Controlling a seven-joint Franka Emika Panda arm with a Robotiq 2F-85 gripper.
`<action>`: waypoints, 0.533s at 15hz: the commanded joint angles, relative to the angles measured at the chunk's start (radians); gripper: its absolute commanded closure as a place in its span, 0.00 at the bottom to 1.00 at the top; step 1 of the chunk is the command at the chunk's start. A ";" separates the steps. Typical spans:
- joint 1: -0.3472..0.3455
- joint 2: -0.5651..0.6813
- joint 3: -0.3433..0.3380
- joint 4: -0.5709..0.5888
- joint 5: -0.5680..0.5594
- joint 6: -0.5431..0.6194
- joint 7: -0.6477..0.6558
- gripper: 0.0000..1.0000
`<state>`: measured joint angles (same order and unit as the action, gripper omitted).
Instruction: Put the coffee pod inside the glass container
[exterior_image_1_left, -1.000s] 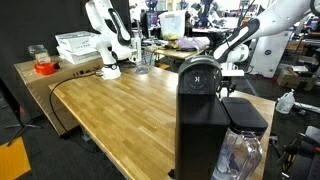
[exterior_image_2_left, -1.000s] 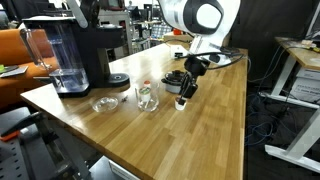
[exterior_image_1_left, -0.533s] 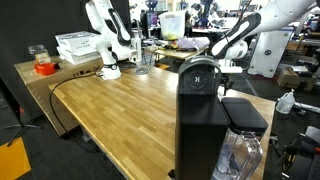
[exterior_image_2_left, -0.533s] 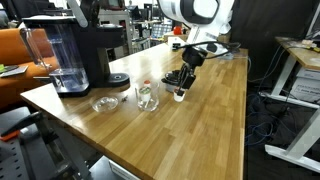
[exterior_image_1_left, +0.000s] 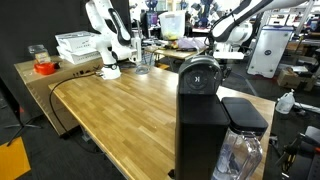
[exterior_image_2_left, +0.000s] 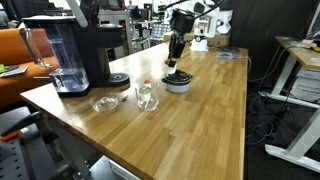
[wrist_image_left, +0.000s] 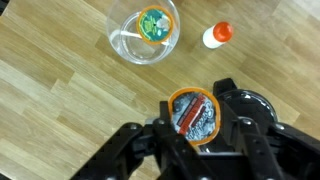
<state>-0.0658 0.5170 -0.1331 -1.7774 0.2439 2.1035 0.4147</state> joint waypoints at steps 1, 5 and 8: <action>0.008 -0.083 0.006 -0.094 -0.016 -0.002 -0.007 0.76; 0.019 -0.139 0.018 -0.185 0.005 0.005 -0.006 0.76; 0.028 -0.176 0.018 -0.247 -0.003 0.015 0.013 0.76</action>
<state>-0.0387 0.3977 -0.1174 -1.9542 0.2439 2.1015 0.4164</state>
